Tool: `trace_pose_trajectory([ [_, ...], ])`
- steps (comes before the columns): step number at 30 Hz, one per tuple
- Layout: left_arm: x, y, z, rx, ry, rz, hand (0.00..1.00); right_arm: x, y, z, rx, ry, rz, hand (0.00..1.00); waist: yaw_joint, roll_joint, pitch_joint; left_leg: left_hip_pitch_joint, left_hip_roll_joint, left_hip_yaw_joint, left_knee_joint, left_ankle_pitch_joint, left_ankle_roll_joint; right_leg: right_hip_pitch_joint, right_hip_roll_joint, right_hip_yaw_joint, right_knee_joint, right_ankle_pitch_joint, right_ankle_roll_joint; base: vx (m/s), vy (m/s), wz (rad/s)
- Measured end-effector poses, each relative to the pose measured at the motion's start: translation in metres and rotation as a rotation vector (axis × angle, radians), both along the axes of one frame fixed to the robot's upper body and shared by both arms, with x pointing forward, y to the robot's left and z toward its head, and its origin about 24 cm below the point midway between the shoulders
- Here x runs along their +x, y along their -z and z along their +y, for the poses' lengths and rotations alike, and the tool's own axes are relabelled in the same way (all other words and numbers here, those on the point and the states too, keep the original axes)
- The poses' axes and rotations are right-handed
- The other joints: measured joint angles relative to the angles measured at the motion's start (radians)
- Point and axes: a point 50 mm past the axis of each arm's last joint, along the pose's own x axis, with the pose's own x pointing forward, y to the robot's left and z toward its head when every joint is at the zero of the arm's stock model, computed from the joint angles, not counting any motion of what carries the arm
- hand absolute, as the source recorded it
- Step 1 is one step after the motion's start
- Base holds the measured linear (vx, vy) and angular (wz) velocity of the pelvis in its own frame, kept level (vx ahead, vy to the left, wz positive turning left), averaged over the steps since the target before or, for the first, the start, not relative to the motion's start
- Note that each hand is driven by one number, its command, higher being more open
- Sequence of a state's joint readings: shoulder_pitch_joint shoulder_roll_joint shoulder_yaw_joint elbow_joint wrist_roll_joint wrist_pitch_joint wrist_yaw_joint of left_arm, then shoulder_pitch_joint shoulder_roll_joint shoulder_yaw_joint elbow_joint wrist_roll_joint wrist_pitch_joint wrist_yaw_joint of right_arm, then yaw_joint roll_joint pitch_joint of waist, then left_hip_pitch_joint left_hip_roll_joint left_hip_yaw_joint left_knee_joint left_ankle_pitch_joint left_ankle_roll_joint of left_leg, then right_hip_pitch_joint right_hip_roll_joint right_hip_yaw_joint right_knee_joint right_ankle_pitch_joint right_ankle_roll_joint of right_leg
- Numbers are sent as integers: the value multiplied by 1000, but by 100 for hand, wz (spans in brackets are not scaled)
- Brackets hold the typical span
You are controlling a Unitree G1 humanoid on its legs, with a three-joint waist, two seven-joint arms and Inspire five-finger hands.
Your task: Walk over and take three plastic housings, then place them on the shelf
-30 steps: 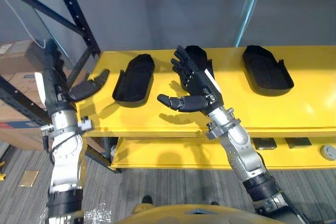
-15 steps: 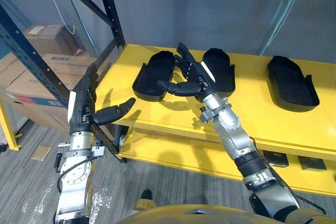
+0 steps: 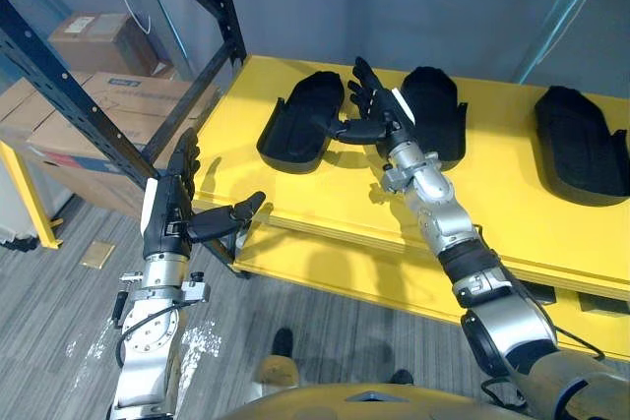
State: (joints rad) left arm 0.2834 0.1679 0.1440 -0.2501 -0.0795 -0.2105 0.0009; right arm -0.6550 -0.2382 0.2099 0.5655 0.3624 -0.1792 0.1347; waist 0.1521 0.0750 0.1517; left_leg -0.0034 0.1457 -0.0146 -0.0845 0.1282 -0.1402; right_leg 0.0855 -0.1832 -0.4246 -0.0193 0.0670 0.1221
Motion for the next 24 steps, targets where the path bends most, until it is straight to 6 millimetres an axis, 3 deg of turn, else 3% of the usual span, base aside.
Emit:
trace_pose_trajectory([
  [7, 1, -10, -15, -44, 79, -52, 100, 13, 6, -17, -36, 6, 67, 100, 12, 29, 40, -10, -20, -26, 0, 8, 7, -8, -25, -19, 38, -18, 9, -12, 1, 12],
  [12, 3, -8, -25, -51, 134, -42, 100, 21, -3, -23, -47, 10, 68, 100, 17, 42, 52, -27, -21, -45, 0, 15, 10, -14, -26, -36, 45, -19, 11, -30, -9, 12],
  [24, 4, -2, -24, -59, 136, -19, 100, 25, -18, -25, -19, -66, 28, 100, 36, 66, 71, -23, -21, -49, 1, 18, 12, -61, -56, -32, 179, -92, 11, 0, -2, 0],
])
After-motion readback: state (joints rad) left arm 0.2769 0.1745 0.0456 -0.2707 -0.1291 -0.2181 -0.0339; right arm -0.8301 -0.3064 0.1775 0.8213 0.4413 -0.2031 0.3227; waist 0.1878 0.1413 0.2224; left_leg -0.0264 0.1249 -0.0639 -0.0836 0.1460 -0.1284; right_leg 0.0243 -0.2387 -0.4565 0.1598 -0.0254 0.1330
